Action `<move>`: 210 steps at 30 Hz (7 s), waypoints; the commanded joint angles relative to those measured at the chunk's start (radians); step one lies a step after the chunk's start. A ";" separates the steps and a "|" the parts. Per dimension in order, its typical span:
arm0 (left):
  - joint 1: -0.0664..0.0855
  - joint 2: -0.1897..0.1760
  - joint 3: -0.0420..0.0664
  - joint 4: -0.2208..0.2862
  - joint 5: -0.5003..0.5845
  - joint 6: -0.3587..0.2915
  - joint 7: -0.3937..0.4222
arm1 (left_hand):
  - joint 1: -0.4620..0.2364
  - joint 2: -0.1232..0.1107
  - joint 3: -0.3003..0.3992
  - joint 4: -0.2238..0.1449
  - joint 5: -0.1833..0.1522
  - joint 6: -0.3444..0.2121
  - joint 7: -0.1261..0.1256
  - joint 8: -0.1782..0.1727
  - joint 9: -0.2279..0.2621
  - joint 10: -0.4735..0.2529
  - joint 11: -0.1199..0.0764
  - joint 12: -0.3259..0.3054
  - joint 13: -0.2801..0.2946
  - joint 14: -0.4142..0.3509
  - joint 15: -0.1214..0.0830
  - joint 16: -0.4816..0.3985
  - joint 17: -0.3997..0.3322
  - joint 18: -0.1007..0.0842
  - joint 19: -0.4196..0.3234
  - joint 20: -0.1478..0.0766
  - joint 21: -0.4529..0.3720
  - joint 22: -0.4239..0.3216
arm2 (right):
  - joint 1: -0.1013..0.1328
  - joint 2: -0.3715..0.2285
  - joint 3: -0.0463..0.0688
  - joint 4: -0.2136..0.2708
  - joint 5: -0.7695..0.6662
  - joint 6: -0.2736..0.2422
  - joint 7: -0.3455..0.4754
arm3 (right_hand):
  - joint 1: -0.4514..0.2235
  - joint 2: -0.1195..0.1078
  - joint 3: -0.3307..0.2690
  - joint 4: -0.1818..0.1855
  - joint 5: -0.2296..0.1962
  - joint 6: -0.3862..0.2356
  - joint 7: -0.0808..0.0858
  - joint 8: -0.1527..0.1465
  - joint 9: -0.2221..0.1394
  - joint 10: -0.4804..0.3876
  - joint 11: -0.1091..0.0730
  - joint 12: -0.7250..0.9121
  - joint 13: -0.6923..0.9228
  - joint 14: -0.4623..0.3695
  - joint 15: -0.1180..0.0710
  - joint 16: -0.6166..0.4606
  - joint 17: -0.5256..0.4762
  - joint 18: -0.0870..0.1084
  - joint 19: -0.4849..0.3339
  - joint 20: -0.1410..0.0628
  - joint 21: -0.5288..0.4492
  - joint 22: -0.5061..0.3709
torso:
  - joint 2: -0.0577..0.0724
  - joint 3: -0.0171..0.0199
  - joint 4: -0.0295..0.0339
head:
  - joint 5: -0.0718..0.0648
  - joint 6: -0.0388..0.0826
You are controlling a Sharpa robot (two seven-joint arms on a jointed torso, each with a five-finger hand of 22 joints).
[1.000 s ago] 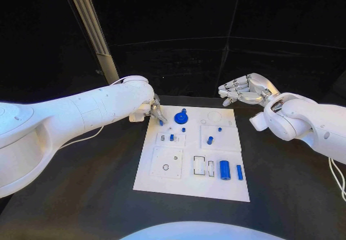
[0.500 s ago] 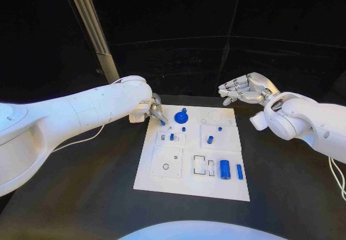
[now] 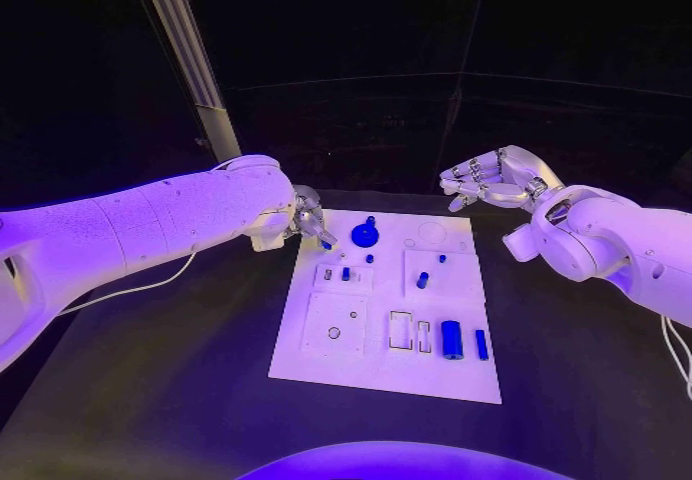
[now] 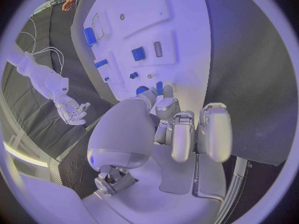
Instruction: Assemble the parts on the task board
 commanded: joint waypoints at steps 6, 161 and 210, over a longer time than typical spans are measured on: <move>-0.004 -0.051 -0.009 0.098 -0.057 -0.099 0.019 | -0.007 -0.021 0.112 -0.094 -0.002 0.008 -0.005 0.010 0.003 0.011 0.000 0.004 0.005 0.106 -0.006 0.006 0.263 -0.003 0.031 -0.008 0.003 0.074 | 0.002 0.001 0.001 -0.001 0.002 0.008 0.008 | 0.001 0.012 -0.003 -0.001 0.004 -0.006 0.000 0.002 0.001 -0.009 -0.002 0.006 0.002 -0.001 0.007 -0.002 -0.002 0.006 0.007 0.001 -0.007 -0.001 | 0.000 -0.0016 -0.0013 | 0.006 -0.002; -0.023 -0.164 -0.059 0.245 0.093 -0.321 0.333 | -0.069 -0.055 -0.261 0.091 0.002 -0.083 0.060 -0.057 -0.088 -0.235 0.060 -0.267 -0.333 0.017 0.040 -0.166 0.048 0.086 -0.167 0.034 -0.383 -0.344 | 0.001 0.001 0.000 -0.014 0.020 0.028 -0.005 | -0.009 0.024 -0.031 -0.004 0.004 -0.020 0.008 -0.001 0.000 -0.032 0.007 0.002 0.001 -0.023 0.016 -0.005 -0.008 0.004 0.000 0.008 -0.032 -0.005 | 0.001 0.0000 -0.0016 | -0.008 -0.005; -0.060 0.118 -0.064 -0.055 -0.412 -0.213 0.540 | 0.139 -0.132 -0.093 -0.101 0.000 0.050 0.101 -0.371 -0.423 -0.347 0.120 -0.727 -0.860 0.007 0.084 -0.222 -0.140 0.064 -0.030 0.071 -0.377 -0.298 | 0.001 0.012 0.000 -0.013 0.017 0.030 -0.003 | -0.007 0.026 -0.032 -0.006 0.005 -0.021 0.009 0.000 0.000 -0.034 0.007 0.002 0.001 -0.024 0.016 -0.004 -0.009 0.005 0.000 0.008 -0.034 -0.005 | 0.002 0.0000 -0.0042 | -0.023 0.003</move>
